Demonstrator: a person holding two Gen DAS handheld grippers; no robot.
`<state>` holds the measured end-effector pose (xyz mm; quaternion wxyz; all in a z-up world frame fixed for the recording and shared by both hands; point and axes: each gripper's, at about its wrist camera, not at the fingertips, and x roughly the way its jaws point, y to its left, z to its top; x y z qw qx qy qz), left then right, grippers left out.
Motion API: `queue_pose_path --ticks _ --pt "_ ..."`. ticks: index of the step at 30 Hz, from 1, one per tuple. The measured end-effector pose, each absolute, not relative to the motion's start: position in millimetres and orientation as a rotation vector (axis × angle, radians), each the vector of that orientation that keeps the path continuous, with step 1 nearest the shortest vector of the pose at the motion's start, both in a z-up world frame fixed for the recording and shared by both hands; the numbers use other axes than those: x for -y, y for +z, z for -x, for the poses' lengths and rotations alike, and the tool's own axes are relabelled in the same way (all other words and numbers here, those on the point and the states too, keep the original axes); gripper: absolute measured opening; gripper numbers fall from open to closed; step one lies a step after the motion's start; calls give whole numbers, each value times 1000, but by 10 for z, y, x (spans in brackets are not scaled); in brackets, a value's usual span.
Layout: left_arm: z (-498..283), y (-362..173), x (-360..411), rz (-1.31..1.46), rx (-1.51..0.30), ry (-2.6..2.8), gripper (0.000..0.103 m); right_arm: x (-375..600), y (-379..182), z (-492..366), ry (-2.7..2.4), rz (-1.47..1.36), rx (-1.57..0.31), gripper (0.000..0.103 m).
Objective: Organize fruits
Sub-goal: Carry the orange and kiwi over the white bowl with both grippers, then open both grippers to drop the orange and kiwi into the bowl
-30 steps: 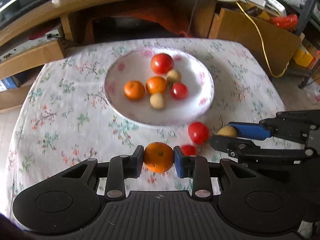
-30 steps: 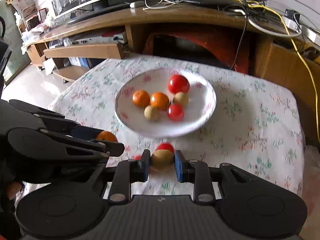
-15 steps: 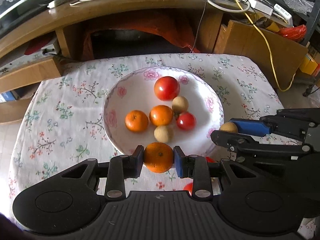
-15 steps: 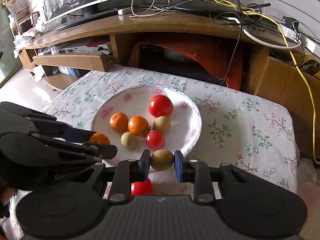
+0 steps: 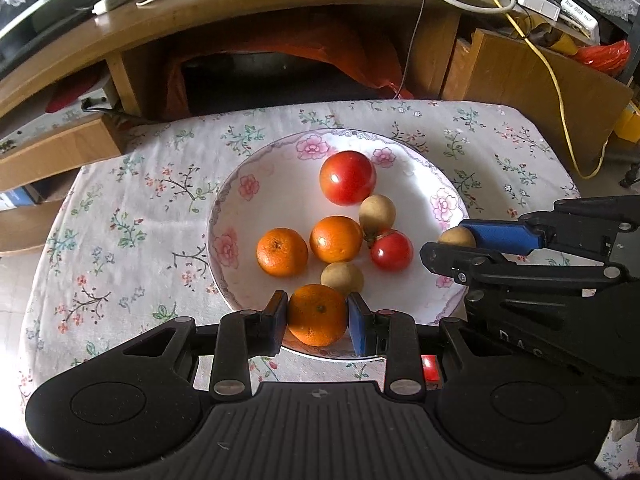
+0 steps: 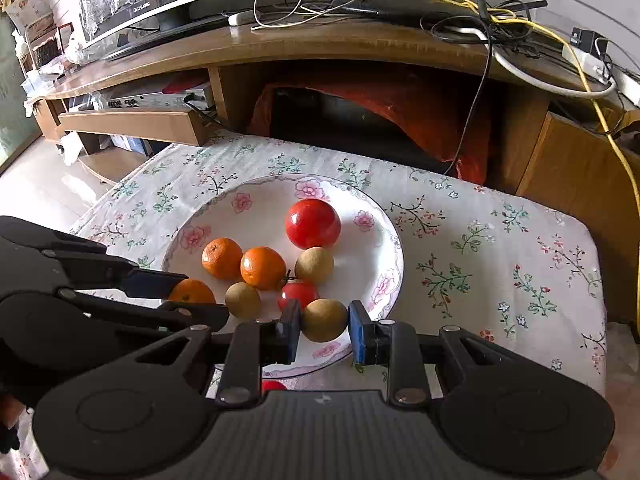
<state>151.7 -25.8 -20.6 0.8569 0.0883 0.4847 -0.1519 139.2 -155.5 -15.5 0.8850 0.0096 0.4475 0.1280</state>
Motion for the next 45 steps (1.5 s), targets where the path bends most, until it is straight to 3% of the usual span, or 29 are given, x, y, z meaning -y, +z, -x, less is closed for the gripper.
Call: queue_pose_path --ticks 45 --pt "-1557 -252 228 -155 -1023 -279 41 1585 -274 -1470 291 -69 -931 29"
